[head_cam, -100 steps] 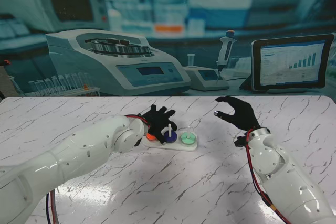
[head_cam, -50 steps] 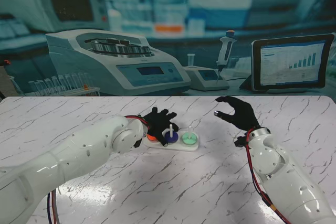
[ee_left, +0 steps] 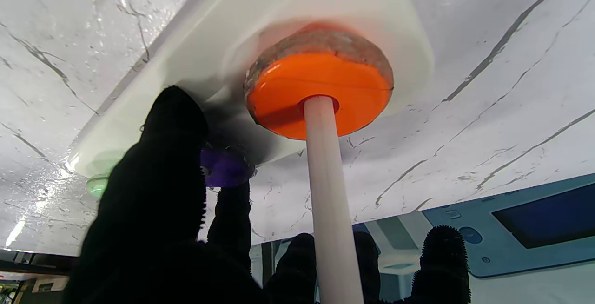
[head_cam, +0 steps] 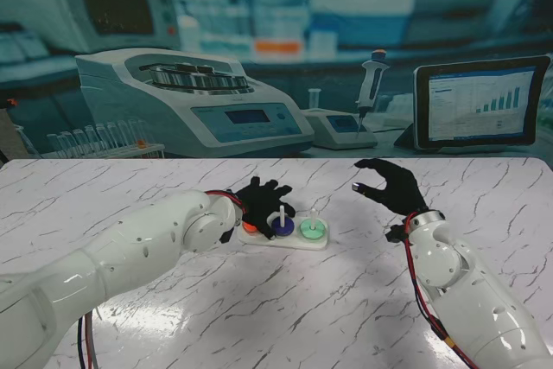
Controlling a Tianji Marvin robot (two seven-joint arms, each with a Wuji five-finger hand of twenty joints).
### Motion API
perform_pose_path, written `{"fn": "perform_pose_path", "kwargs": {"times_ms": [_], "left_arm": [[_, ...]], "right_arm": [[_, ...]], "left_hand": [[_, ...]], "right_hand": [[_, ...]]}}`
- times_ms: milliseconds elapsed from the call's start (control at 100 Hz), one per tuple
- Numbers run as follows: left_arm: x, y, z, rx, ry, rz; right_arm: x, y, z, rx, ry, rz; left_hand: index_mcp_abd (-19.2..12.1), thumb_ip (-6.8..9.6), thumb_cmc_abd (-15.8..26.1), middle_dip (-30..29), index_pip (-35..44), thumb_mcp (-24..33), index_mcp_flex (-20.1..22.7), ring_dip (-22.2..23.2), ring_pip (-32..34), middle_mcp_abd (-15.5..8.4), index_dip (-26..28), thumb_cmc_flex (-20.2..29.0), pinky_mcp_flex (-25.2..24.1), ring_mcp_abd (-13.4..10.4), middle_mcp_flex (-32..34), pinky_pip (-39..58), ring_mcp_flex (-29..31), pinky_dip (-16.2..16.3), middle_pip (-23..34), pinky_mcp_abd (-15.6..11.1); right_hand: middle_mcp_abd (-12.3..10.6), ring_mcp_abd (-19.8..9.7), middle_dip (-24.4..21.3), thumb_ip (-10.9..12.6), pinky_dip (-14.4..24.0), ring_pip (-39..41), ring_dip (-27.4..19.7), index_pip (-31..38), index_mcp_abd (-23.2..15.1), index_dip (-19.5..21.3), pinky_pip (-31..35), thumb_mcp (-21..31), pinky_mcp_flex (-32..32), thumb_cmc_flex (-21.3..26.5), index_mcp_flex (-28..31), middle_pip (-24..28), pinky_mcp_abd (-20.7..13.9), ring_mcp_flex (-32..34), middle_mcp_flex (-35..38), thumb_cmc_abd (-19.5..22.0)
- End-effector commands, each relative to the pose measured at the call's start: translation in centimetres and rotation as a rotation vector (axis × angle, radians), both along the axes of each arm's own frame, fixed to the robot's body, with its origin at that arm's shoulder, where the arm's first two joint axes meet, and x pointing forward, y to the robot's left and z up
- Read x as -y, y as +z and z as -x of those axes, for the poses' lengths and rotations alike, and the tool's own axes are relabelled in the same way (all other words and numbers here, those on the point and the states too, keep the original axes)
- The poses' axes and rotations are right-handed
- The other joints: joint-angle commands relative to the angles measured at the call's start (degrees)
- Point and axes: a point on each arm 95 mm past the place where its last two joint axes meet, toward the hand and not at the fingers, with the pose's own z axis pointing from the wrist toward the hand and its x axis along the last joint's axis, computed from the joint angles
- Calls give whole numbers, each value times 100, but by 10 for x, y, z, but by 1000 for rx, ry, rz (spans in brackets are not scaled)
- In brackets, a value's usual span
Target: Move the three rings of the Hanoi Tower from the left rod to the right rod
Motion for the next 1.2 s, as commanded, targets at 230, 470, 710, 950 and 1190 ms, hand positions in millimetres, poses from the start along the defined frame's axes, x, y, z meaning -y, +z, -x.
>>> {"fn": "perform_pose_path", "kwargs": {"times_ms": [230,470,710,950,1190], "left_arm": [[4,-10,5,-4,-2,33],[3,-8,5,3,19,52],[2,0,4,13,46,80],[0,9,3,9,70,104],[-1,24,2,10,80,120]], "right_arm": [[-4,-3,2,-4,3,-9],[-5,-3,2,-6,5,-9],[-6,-4,2,-8,6,-10],[-6,-4,2,-9,7,-9],[-6,-4,2,-9,7,-11]], "left_hand": [[-892,-7,582,88,1818,-800,512,97,105,-234,455,642,-27,-167,137,361,157,53,147,29],[-1018,-121,484,89,2312,-1235,637,106,124,-342,427,1026,-15,-163,363,407,254,62,210,19],[-1091,-183,387,81,2451,-1263,767,107,131,-397,303,1156,-12,-154,519,457,333,76,230,28],[-1073,-210,374,103,2522,-1297,813,108,138,-384,172,1173,-12,-133,740,500,388,81,302,46],[-1061,-225,377,94,2522,-1315,861,101,137,-390,72,1163,-8,-113,806,537,436,80,308,51]], "right_hand": [[-29,-30,3,153,43,-33,-20,28,-60,-79,30,-51,-92,54,42,9,-463,-122,89,123],[-62,-55,4,152,42,-106,-25,26,-96,-79,32,-69,-86,37,43,-3,-486,-74,95,127],[-106,-98,15,152,47,-100,-2,20,-134,-80,45,-65,-62,1,38,12,-505,-46,108,128],[-112,-75,23,151,52,-50,28,22,-138,-80,52,-46,-56,-12,53,37,-496,8,110,122],[-66,-49,17,152,50,-32,24,28,-94,-80,43,-36,-72,23,61,38,-471,-62,105,116]]}}
